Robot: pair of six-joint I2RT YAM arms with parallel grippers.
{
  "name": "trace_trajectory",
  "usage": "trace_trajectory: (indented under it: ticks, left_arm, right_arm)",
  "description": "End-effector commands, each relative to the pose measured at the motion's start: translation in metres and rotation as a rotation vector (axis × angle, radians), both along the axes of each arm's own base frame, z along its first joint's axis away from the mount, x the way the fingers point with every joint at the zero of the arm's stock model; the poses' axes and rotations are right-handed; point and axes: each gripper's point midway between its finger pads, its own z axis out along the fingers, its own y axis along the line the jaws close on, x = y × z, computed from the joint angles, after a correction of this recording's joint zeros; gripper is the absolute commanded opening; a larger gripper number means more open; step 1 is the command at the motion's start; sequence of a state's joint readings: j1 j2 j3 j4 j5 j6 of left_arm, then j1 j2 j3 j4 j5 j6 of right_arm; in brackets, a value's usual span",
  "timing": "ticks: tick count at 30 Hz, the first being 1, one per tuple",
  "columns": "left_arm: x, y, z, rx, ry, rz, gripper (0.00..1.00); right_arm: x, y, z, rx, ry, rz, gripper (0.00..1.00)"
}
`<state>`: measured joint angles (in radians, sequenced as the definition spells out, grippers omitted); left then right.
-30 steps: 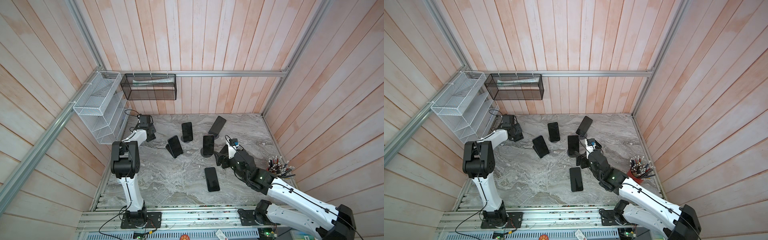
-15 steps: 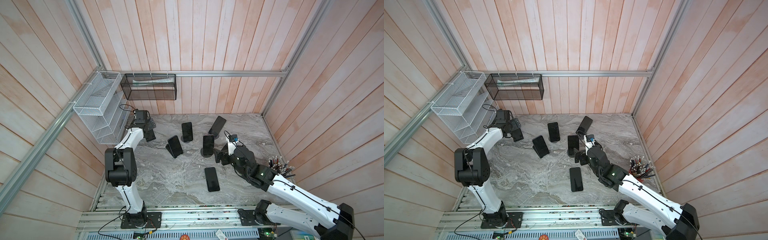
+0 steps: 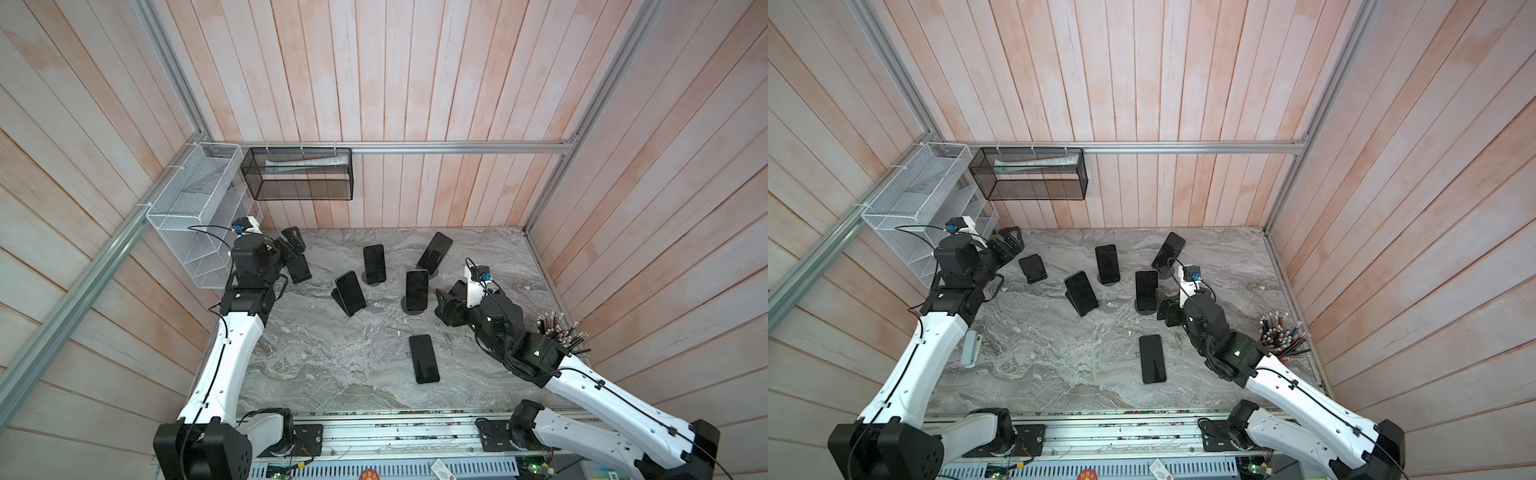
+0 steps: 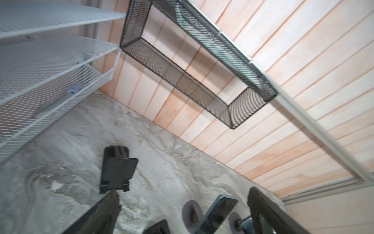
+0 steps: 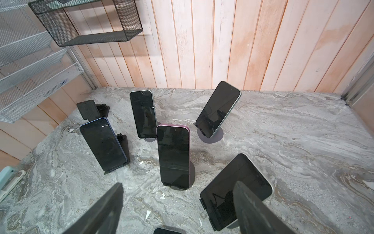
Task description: Remove the phone from the phone stand
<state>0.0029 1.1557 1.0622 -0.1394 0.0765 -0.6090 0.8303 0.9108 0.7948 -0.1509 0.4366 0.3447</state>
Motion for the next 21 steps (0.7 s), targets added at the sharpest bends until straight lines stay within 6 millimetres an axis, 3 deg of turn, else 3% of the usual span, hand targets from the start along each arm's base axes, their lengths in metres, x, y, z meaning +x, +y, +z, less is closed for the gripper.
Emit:
trace_trajectory:
  ticks: [1, 5, 7, 9, 16, 21]
  left_arm:
    - [-0.008, -0.031, 0.014, -0.127, -0.113, -0.153, 1.00]
    - [-0.012, -0.044, 0.007, -0.198, -0.102, -0.223, 1.00]
    - [-0.014, -0.050, 0.006, -0.225, -0.100, -0.264, 1.00]
    - [-0.015, -0.053, 0.002, -0.234, -0.091, -0.281, 1.00]
    - [-0.016, -0.064, -0.005, -0.232, -0.097, -0.355, 1.00]
    - [-0.016, -0.078, -0.006, -0.255, -0.117, -0.445, 1.00]
  right_arm:
    - [0.006, 0.005, -0.003, 0.042, 0.064, -0.033, 0.85]
    - [0.018, 0.011, -0.027, -0.002, 0.181, -0.096, 0.87]
    - [0.023, 0.011, -0.030, 0.003, 0.187, -0.134, 0.95]
    - [0.028, 0.009, -0.032, 0.032, 0.162, -0.169, 0.96]
    - [0.030, 0.029, -0.027, -0.030, 0.123, -0.050, 0.91]
    - [0.040, 0.023, -0.014, -0.076, 0.092, -0.107, 0.91]
